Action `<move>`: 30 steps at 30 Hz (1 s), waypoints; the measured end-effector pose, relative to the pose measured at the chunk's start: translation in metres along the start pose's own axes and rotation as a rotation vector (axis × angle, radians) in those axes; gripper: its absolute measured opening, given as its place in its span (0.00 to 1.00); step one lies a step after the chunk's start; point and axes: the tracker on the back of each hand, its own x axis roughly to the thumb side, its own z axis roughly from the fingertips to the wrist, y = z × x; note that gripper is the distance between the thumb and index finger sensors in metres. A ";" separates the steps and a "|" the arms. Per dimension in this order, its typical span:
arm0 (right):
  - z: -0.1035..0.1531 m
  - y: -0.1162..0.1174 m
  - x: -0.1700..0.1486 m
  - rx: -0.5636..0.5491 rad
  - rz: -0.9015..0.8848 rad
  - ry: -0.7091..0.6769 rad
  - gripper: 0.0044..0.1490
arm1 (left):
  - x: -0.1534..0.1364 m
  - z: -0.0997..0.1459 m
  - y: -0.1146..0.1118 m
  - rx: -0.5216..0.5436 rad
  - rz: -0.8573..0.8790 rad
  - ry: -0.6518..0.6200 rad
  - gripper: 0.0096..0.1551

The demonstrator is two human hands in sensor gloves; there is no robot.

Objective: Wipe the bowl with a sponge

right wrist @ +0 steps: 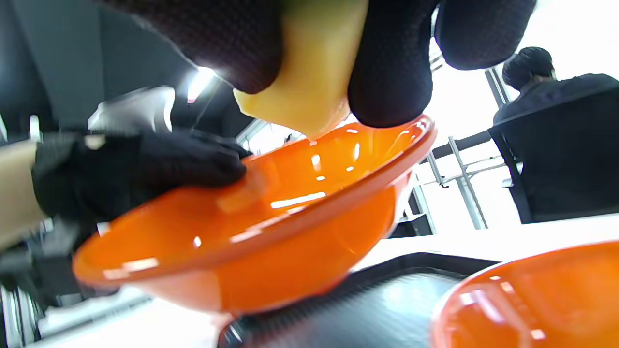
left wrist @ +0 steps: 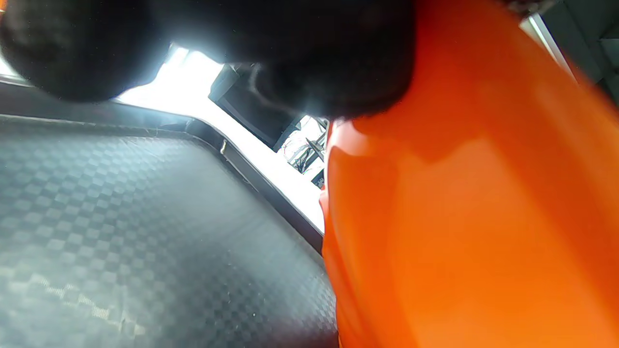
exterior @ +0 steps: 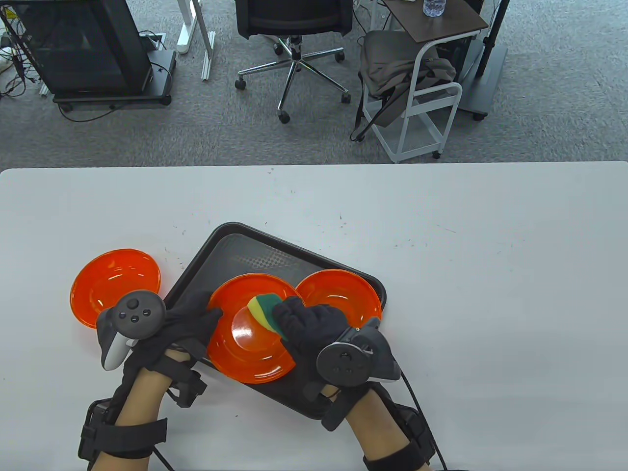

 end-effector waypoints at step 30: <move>-0.018 0.043 0.053 0.358 0.318 -0.193 0.30 | 0.001 0.003 0.002 0.061 -0.021 -0.001 0.31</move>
